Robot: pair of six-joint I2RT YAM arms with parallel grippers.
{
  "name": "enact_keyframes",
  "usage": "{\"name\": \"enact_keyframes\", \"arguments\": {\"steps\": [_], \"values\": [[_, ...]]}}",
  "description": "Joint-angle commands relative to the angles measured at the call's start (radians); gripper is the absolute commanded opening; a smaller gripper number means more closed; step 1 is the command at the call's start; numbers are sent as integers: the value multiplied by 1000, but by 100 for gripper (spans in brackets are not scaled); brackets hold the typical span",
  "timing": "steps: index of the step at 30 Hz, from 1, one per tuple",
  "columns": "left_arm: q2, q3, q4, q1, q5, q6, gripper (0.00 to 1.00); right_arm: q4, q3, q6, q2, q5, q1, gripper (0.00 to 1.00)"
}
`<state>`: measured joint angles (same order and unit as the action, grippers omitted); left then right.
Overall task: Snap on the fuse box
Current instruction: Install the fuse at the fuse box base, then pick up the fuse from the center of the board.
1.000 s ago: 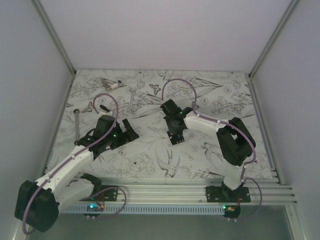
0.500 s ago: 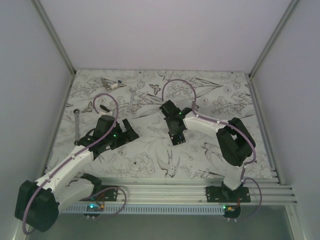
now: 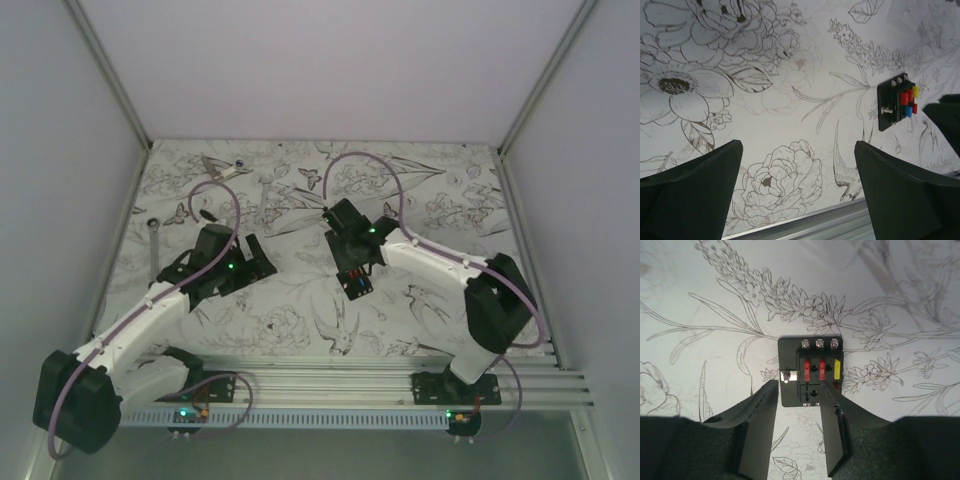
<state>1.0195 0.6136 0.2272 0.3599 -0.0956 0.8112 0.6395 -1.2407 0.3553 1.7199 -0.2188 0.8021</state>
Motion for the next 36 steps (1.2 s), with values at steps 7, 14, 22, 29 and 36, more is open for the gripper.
{"name": "enact_keyframes", "arguments": {"steps": [7,14,22,29,36], "values": [[213,218,161,-48,278,-153,86,-205,181,-41,-251,-57,-37,64],[433,376,162,-197,295,-208,62,-281,279,-49,-317,-67,-66,81],[648,514,160,-341,162,-317,48,-302,320,-57,-354,-71,-88,91],[800,603,161,-405,10,-370,43,-301,324,-64,-356,-72,-92,96],[889,669,205,-420,6,-404,43,-302,320,-71,-342,-67,-92,100]]}}
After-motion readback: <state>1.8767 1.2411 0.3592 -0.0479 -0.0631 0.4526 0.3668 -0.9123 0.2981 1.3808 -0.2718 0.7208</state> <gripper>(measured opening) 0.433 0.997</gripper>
